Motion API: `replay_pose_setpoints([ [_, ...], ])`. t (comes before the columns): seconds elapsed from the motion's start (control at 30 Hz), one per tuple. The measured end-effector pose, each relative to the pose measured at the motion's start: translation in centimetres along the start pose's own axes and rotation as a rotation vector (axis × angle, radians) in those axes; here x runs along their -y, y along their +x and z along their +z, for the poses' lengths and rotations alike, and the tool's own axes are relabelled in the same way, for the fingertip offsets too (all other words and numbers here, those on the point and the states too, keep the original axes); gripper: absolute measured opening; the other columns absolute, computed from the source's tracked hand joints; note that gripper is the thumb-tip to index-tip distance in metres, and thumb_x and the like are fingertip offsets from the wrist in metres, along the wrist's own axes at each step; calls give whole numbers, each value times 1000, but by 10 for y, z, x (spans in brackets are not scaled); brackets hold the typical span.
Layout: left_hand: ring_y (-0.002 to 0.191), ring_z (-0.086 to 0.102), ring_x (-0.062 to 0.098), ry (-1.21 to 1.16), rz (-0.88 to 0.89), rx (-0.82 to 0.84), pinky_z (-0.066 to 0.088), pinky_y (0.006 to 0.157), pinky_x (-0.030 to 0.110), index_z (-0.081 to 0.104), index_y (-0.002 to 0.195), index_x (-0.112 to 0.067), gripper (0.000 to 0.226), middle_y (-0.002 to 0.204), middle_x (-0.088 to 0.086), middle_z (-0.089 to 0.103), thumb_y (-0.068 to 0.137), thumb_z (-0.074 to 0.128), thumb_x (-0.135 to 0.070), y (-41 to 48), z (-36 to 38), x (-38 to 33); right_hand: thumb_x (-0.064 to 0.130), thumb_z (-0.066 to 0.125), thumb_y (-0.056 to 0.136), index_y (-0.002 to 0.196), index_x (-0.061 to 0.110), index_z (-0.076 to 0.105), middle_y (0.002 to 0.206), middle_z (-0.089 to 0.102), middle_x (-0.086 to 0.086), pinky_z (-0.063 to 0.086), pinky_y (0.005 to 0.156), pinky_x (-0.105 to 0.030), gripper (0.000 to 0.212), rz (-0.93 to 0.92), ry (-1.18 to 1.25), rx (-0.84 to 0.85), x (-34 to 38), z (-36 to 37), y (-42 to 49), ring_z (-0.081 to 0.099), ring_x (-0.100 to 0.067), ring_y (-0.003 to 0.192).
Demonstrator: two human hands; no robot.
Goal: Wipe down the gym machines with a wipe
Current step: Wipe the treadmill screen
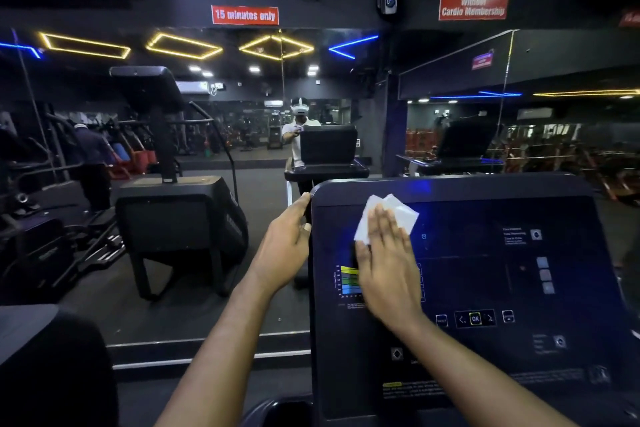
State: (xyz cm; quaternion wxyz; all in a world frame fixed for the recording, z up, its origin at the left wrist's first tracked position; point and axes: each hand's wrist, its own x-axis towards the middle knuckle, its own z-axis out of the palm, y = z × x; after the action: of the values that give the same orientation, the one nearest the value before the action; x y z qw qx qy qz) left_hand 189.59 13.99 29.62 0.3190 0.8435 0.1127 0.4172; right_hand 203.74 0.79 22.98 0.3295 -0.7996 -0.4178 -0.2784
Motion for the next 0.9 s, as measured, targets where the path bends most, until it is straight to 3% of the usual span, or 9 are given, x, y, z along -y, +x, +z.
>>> replay_pose_setpoints([
  [0.1,121,55,-8,-5,5,-24,36,98,2,43,151,-24,64,133,-27,50,96,47,8,2,2,3,49,13,105,162,16,3,169,-3,2,9,127,-41,66,165,58,-74,14,4,15,-9,-10,155],
  [0.2,112,56,-14,-10,15,-38,36,96,1,47,148,-26,64,126,-25,58,94,47,8,4,2,3,49,18,107,162,20,1,169,-5,6,2,128,-36,64,-59,80,60,38,8,-13,-12,-6,154],
  [0.27,115,53,-15,2,7,-5,33,95,-2,46,149,-26,63,132,-21,57,96,47,7,4,0,7,47,20,108,162,26,0,169,-8,11,1,127,-34,61,-157,53,133,34,4,-31,-15,-2,152],
  [0.37,103,53,-21,23,-17,48,31,89,-5,38,155,-22,62,136,-15,55,99,48,3,4,-5,17,48,15,106,162,24,-2,169,-9,10,3,128,-36,63,-72,50,68,27,4,-13,-16,-1,152],
  [0.43,114,48,-22,19,-21,70,29,95,-4,36,156,-23,62,143,-14,51,100,48,1,4,-6,21,49,16,106,162,20,-3,169,-9,7,1,128,-37,66,2,83,2,38,9,18,-17,-4,152],
  [0.5,134,42,-10,-4,-7,69,27,105,1,36,156,-21,61,150,-12,47,100,49,2,3,-6,24,47,20,107,162,18,-1,169,-7,5,1,127,-37,66,0,97,-21,53,12,43,-16,-6,153],
  [0.7,136,46,-6,-105,10,82,33,114,16,41,152,-28,60,147,-15,52,101,49,3,-8,-8,36,45,23,109,162,24,5,169,-3,9,3,127,-34,60,-264,11,82,44,6,16,-12,-2,153],
  [0.9,137,44,-5,-85,32,84,32,115,16,40,155,-25,60,147,-15,53,102,48,2,-11,-3,44,47,15,106,162,14,6,170,1,0,7,127,-41,66,169,82,-129,22,-1,56,-6,-11,156],
])
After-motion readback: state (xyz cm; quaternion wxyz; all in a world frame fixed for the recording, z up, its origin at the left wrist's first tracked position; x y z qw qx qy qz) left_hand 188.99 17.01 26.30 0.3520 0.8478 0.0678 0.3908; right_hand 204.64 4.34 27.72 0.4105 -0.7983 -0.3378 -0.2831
